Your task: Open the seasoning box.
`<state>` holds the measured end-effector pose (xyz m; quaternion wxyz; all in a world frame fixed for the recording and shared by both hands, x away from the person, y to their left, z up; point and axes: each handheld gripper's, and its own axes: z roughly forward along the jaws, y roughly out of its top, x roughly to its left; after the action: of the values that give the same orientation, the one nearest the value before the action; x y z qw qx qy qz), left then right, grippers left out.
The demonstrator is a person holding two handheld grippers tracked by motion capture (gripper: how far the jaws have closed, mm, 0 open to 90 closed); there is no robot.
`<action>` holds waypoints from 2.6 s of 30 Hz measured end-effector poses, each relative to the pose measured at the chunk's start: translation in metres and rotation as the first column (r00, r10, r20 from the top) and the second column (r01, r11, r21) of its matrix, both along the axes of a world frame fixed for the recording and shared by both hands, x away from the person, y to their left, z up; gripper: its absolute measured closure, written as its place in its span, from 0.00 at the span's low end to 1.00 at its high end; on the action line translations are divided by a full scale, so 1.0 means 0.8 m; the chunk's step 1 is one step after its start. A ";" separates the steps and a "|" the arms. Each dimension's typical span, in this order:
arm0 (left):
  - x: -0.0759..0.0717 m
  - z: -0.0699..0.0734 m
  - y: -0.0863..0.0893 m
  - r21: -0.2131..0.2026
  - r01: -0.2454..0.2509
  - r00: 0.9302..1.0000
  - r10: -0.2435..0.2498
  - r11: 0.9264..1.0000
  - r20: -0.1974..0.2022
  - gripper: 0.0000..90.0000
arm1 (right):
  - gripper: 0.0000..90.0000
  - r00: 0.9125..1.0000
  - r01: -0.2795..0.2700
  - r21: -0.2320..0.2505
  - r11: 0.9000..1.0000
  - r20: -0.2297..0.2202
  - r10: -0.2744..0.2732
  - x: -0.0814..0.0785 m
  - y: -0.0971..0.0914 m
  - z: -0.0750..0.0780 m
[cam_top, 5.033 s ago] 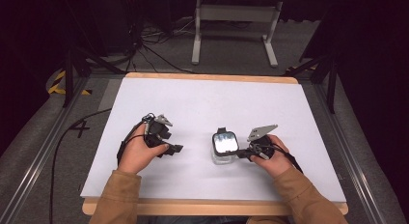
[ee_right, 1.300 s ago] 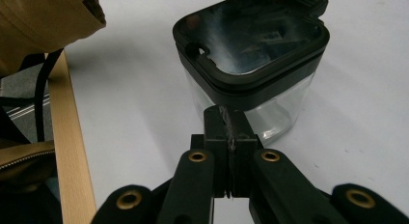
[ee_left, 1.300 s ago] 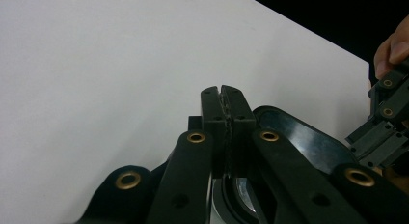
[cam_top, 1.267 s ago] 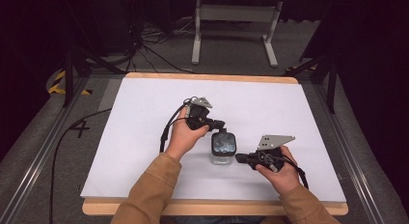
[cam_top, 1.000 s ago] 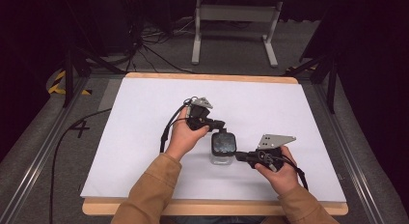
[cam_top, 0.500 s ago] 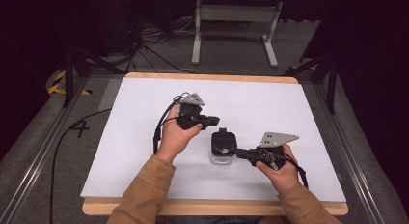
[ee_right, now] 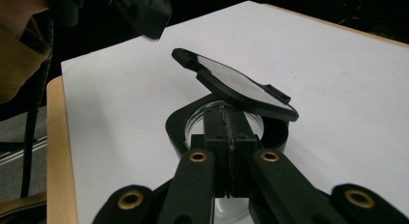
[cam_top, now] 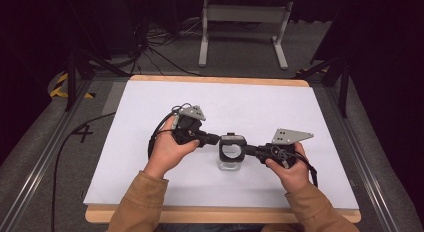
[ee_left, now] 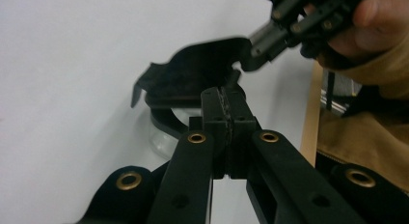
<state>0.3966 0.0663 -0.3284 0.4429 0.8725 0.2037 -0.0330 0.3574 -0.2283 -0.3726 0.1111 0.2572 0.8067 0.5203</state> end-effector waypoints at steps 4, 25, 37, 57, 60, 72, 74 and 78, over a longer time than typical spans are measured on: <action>-0.004 -0.005 -0.007 0.051 0.050 0.999 -0.049 0.997 -0.011 1.00 | 1.00 1.000 0.008 0.010 1.000 0.011 -0.008 0.003 0.002 0.002; 0.010 -0.013 -0.036 0.005 -0.017 0.999 0.016 1.000 0.047 0.99 | 1.00 1.000 0.007 -0.054 0.998 -0.019 -0.008 -0.007 0.010 -0.018; 0.026 -0.010 -0.034 -0.099 -0.094 0.992 0.101 0.991 0.071 0.99 | 1.00 1.000 0.016 -0.063 0.998 0.017 -0.015 -0.012 0.007 -0.024; 0.054 -0.026 -0.031 -0.184 -0.184 0.977 0.199 0.966 0.069 0.95 | 1.00 0.998 0.023 -0.087 0.996 0.067 -0.017 -0.018 0.009 -0.025; 0.059 -0.029 -0.028 -0.201 -0.179 0.980 0.193 0.963 0.056 0.95 | 1.00 0.997 0.022 -0.087 0.996 0.071 -0.016 -0.018 0.009 -0.025; 0.041 -0.018 -0.025 -0.178 -0.133 0.984 0.151 0.975 0.091 0.84 | 1.00 0.999 0.030 -0.088 0.996 0.039 -0.027 -0.018 0.010 -0.022; 0.031 -0.010 -0.018 -0.172 -0.130 0.984 0.149 0.976 0.102 0.83 | 0.97 1.000 0.013 -0.074 0.997 0.027 -0.011 -0.017 0.009 -0.015; 0.013 0.001 0.000 -0.162 -0.141 0.980 0.162 0.977 0.120 0.79 | 0.92 0.998 0.008 -0.058 0.998 0.061 -0.005 -0.012 0.000 0.004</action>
<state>0.4066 0.0665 -0.3275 0.5222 0.8182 0.2366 0.0435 0.3477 -0.2281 -0.3695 0.1448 0.2405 0.8168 0.5040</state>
